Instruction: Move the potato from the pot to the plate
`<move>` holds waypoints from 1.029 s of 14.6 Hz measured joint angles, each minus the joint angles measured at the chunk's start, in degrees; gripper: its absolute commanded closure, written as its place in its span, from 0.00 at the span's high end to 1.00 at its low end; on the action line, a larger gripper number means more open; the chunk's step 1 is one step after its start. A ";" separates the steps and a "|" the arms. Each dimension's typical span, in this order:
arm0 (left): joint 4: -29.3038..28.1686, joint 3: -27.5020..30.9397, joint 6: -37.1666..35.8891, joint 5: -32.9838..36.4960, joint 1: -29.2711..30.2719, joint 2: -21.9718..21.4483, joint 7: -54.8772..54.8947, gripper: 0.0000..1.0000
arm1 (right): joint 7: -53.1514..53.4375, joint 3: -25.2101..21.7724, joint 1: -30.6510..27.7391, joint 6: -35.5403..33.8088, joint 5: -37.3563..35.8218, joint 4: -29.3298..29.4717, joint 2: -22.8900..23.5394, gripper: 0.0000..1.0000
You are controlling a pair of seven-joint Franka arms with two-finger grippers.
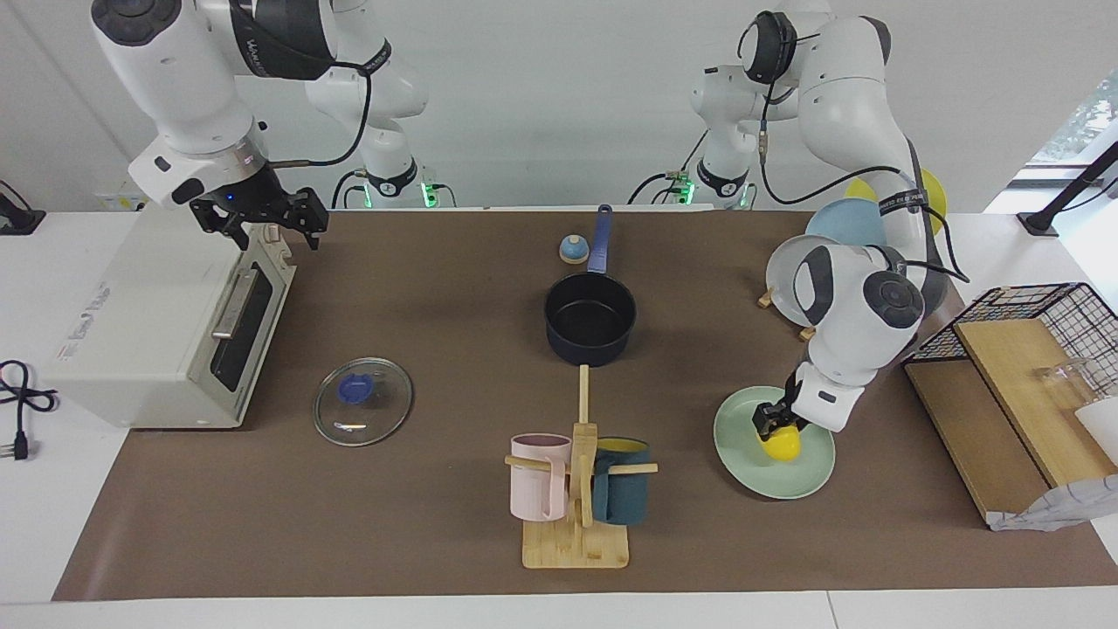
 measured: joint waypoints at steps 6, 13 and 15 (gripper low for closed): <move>-2.21 0.01 2.90 0.27 -0.08 -0.53 0.64 1.00 | 0.33 -0.65 1.24 0.41 1.68 0.19 0.07 1.00; 1.03 0.57 -7.87 0.29 1.98 -11.95 0.92 1.00 | 0.39 -3.23 3.05 0.07 1.93 0.20 0.07 1.00; 1.42 0.56 -15.61 0.31 2.15 -17.96 0.94 1.00 | 0.39 -4.58 3.71 -0.03 1.93 0.19 -0.02 1.00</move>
